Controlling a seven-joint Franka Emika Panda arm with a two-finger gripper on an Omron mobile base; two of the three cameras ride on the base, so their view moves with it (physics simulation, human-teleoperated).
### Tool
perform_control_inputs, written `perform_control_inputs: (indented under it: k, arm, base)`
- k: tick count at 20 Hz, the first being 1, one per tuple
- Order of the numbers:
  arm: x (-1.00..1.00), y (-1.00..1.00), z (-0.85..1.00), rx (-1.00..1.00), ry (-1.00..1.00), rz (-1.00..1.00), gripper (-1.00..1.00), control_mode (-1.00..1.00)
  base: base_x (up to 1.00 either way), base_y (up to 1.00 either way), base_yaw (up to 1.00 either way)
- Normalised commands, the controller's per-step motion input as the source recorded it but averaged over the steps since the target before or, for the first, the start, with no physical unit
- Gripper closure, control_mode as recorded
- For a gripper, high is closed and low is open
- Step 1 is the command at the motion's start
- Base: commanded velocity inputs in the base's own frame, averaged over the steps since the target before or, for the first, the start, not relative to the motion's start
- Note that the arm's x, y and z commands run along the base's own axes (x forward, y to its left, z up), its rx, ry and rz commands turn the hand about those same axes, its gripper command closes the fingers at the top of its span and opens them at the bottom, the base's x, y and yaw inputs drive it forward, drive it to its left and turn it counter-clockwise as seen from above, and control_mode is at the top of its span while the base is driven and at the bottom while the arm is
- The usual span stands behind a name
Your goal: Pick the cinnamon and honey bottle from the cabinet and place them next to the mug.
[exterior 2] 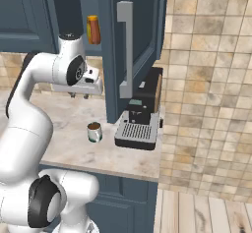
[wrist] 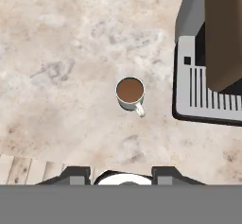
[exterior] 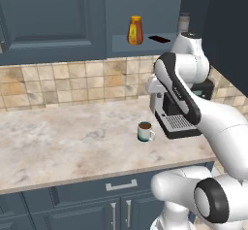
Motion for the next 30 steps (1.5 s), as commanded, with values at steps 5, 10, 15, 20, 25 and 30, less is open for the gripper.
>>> perform_control_inputs:
  k: [5,10,15,20,25,30]
  arm:
    - [0.0,0.18,0.23,0.0,-0.2,-0.02,-1.0,-1.0]
    - [-0.05,0.09,0.62,0.0,-0.23,-0.08,-1.0,-1.0]
    - [-0.03,-0.01,0.67,0.0,-0.06,-0.21,-1.0,-1.0]
    - [0.01,-0.11,0.66,0.0,0.0,-0.33,-1.0,-1.0]
    - [0.1,-0.28,0.55,0.0,0.0,-0.37,-1.0,-1.0]
    - [0.13,-0.51,0.11,0.03,-0.08,-0.15,-1.0,-1.0]
  base:
    - [0.0,0.0,0.0]
    - [0.0,0.0,0.0]
    - [0.0,0.0,0.0]
    - [0.0,0.0,0.0]
    - [0.0,0.0,0.0]
    - [0.0,0.0,0.0]
